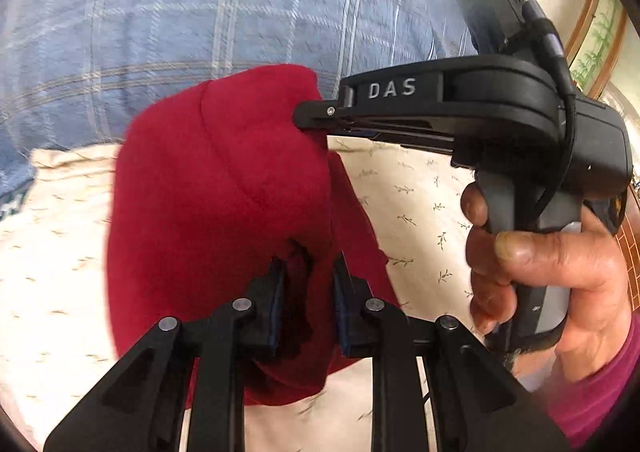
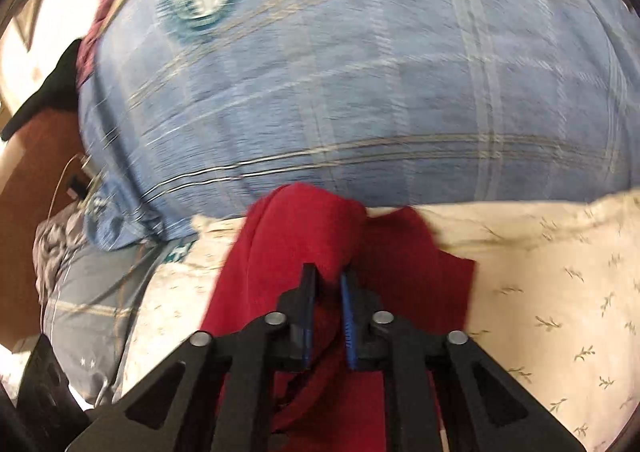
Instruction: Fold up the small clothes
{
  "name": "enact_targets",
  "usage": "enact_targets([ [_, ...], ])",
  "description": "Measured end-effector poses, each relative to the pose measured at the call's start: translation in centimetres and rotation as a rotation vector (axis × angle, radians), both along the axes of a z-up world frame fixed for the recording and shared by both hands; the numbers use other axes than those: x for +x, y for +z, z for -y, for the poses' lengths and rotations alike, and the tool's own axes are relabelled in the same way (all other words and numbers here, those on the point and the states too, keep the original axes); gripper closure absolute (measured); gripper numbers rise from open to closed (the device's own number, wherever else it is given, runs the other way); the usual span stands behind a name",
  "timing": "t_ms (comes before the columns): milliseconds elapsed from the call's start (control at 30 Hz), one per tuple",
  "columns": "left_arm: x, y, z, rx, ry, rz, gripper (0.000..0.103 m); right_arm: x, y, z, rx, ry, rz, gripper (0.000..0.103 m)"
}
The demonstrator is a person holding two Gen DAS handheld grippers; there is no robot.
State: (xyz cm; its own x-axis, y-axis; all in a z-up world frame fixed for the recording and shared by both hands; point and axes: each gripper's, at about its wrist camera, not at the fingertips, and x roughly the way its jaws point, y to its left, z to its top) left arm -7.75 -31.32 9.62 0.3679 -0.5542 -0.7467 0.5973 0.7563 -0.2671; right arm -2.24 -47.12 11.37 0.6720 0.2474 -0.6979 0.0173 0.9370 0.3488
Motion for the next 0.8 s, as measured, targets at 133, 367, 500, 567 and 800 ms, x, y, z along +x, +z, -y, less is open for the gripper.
enact_targets([
  [133,-0.2,-1.4,2.5,0.009,-0.040,-0.025,0.081,0.9,-3.8,2.1,-0.004,-0.043,-0.083,0.093],
  [367,-1.1,1.4,-1.9,-0.015,-0.079,0.015,0.056,-2.8,-2.9,4.7,0.203,-0.089,-0.019,0.037],
  [500,-1.9,2.4,-6.6,-0.006,-0.007,0.107,0.049,-4.7,-3.2,2.8,0.262,-0.001,-0.010,0.031],
  [567,-1.8,2.1,-8.2,0.016,0.037,0.111,0.049,-4.6,-4.2,1.4,0.255,0.027,-0.039,0.031],
  [800,-1.0,0.5,-8.8,0.038,0.109,0.053,0.049,-3.0,-6.9,-2.1,0.146,0.027,-0.091,0.078],
])
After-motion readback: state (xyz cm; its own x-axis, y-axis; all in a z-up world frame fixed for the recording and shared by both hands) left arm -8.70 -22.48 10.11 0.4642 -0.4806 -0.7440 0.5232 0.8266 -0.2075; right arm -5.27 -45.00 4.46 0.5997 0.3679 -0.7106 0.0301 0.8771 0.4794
